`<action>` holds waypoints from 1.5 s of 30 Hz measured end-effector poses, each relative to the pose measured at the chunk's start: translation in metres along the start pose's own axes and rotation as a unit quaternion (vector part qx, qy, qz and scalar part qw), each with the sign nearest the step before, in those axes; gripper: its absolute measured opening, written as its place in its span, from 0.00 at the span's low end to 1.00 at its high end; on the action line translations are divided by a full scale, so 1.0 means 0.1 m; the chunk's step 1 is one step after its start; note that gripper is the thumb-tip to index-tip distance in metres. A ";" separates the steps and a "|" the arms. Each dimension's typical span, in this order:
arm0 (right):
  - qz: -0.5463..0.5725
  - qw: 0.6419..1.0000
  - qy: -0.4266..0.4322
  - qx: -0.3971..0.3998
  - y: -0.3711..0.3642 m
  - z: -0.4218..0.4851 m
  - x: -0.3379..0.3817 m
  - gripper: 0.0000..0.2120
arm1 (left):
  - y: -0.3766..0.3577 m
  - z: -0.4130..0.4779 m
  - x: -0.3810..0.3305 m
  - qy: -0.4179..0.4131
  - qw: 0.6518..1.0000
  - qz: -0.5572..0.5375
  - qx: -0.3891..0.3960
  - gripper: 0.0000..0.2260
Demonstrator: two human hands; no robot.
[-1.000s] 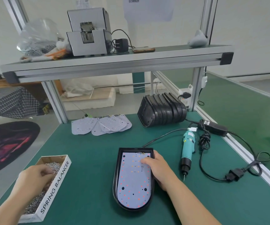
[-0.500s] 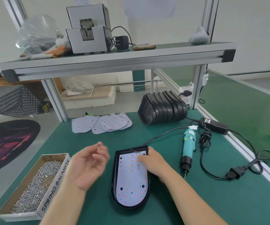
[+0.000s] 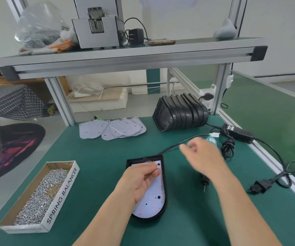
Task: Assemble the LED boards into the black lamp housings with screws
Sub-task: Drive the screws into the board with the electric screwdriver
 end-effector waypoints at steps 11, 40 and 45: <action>0.165 0.959 -0.228 0.038 -0.12 0.21 -0.95 0.20 | 0.01 -0.03 0.04 0.017 0.999 -0.032 0.028 0.06; 0.666 0.723 0.014 -0.179 0.20 -0.12 0.31 0.08 | -0.02 -0.05 0.05 0.015 0.997 0.013 0.077 0.13; 0.659 0.733 0.014 -0.167 0.09 -0.12 0.32 0.07 | -0.02 -0.06 0.05 0.017 0.997 0.011 0.076 0.14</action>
Point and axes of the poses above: each hand's wrist, its own z-axis towards the middle knuckle, its own y-axis out of the back of the hand, x = y × z, the point moved 9 cm from there along z, towards the middle knuckle, and after that the axes turned 7 degrees about -y, right-handed, at the moved point
